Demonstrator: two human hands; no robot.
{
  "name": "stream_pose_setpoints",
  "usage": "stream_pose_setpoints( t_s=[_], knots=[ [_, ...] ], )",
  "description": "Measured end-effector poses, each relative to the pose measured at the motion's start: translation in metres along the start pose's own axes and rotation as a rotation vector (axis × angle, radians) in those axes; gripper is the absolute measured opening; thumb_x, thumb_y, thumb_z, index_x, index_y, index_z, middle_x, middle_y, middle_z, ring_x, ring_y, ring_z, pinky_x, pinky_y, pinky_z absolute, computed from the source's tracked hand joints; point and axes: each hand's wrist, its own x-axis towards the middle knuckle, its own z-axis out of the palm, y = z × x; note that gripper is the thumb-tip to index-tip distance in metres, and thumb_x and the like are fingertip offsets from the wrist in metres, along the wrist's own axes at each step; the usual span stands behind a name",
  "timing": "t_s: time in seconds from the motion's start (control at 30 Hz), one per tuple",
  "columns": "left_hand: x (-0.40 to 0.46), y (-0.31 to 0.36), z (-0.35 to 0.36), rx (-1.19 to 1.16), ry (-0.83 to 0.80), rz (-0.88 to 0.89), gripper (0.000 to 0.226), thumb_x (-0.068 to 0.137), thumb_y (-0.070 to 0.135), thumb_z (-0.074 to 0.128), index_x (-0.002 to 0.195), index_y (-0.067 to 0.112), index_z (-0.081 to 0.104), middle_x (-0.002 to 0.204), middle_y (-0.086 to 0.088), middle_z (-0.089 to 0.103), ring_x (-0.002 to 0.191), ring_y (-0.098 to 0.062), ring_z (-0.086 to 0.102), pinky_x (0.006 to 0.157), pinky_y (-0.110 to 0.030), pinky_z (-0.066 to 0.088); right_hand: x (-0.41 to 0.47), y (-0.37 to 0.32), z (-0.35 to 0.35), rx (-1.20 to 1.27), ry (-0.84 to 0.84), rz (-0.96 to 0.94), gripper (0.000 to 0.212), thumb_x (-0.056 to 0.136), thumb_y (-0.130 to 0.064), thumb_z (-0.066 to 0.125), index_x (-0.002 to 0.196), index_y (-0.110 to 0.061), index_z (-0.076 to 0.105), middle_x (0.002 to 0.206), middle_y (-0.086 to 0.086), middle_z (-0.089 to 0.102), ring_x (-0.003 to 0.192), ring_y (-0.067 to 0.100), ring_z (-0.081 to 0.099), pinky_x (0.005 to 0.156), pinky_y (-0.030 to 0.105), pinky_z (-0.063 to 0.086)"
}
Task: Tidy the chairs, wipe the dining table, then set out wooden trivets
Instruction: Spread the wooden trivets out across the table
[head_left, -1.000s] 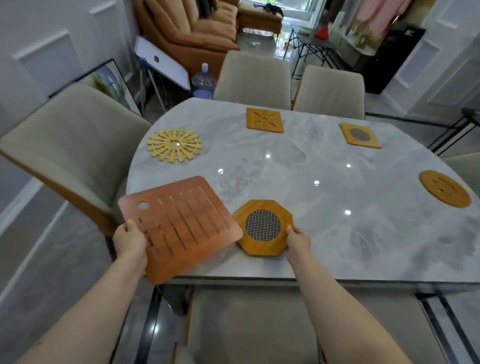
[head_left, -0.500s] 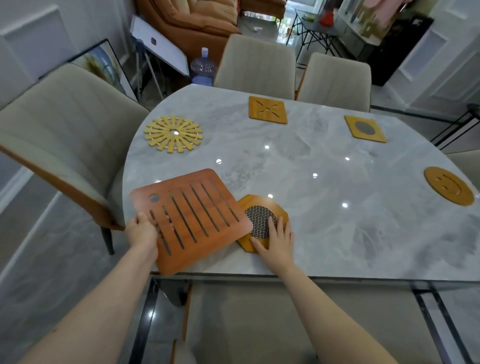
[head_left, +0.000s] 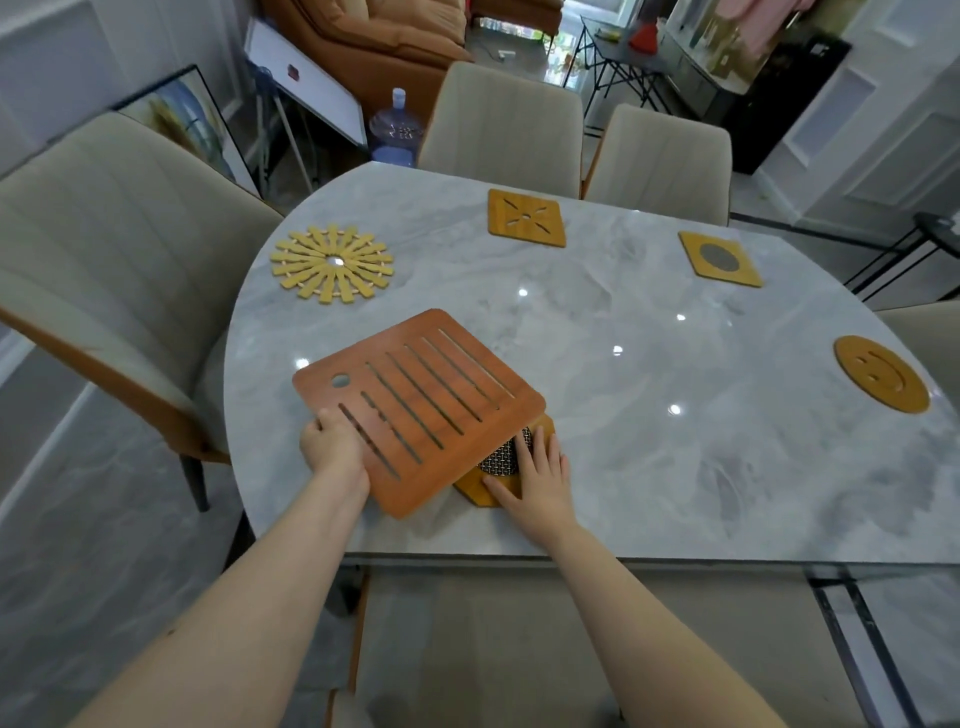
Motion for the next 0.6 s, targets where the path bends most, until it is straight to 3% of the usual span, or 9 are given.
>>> stream_pose_setpoints(
  t_s=[0.07,0.17,0.3,0.43,0.6],
  knots=[
    [-0.004,0.0,0.007,-0.013,-0.021,-0.012,0.031,0.102,0.025,0.033,0.1,0.011,0.061,0.091,-0.007,0.063,0.078,-0.023,0.06,0.073,-0.032,0.051,0.0,-0.001,-0.001,-0.002,-0.007,0.0,0.086,0.09,-0.069,0.033,0.153,-0.028,-0.009,0.16,0.005,-0.017,0.145,0.023,-0.023,0.119,0.041,-0.01],
    [-0.007,0.0,0.015,-0.032,-0.049,-0.016,0.031,0.101,0.028,0.035,0.082,0.017,0.057,0.079,-0.001,0.062,0.066,-0.015,0.059,0.057,-0.025,0.047,0.0,-0.003,-0.002,-0.009,-0.011,0.002,0.085,0.09,-0.07,0.032,0.152,-0.03,-0.009,0.159,0.003,-0.019,0.145,0.023,-0.023,0.118,0.041,-0.011],
    [-0.007,0.001,0.018,-0.013,-0.041,-0.025,0.027,0.101,0.029,0.035,0.095,0.015,0.056,0.085,-0.003,0.062,0.073,-0.02,0.06,0.066,-0.029,0.049,-0.002,-0.004,-0.001,0.008,-0.013,-0.001,0.085,0.09,-0.069,0.034,0.152,-0.03,-0.01,0.16,0.003,-0.018,0.145,0.024,-0.023,0.118,0.041,-0.011],
    [-0.002,0.003,0.016,-0.017,-0.042,-0.02,0.029,0.101,0.028,0.035,0.084,0.016,0.056,0.073,0.002,0.059,0.064,-0.014,0.057,0.052,-0.024,0.044,-0.005,-0.006,0.001,0.014,-0.009,0.009,0.086,0.09,-0.07,0.033,0.152,-0.03,-0.011,0.16,0.003,-0.018,0.145,0.024,-0.023,0.116,0.04,-0.013],
    [0.002,0.006,0.011,0.008,-0.05,-0.022,0.03,0.1,0.029,0.036,0.084,0.016,0.057,0.078,-0.001,0.061,0.069,-0.018,0.059,0.059,-0.027,0.048,-0.006,-0.007,0.0,0.023,-0.028,0.016,0.086,0.09,-0.069,0.034,0.153,-0.03,-0.01,0.16,0.003,-0.017,0.145,0.022,-0.023,0.116,0.039,-0.014]
  ],
)
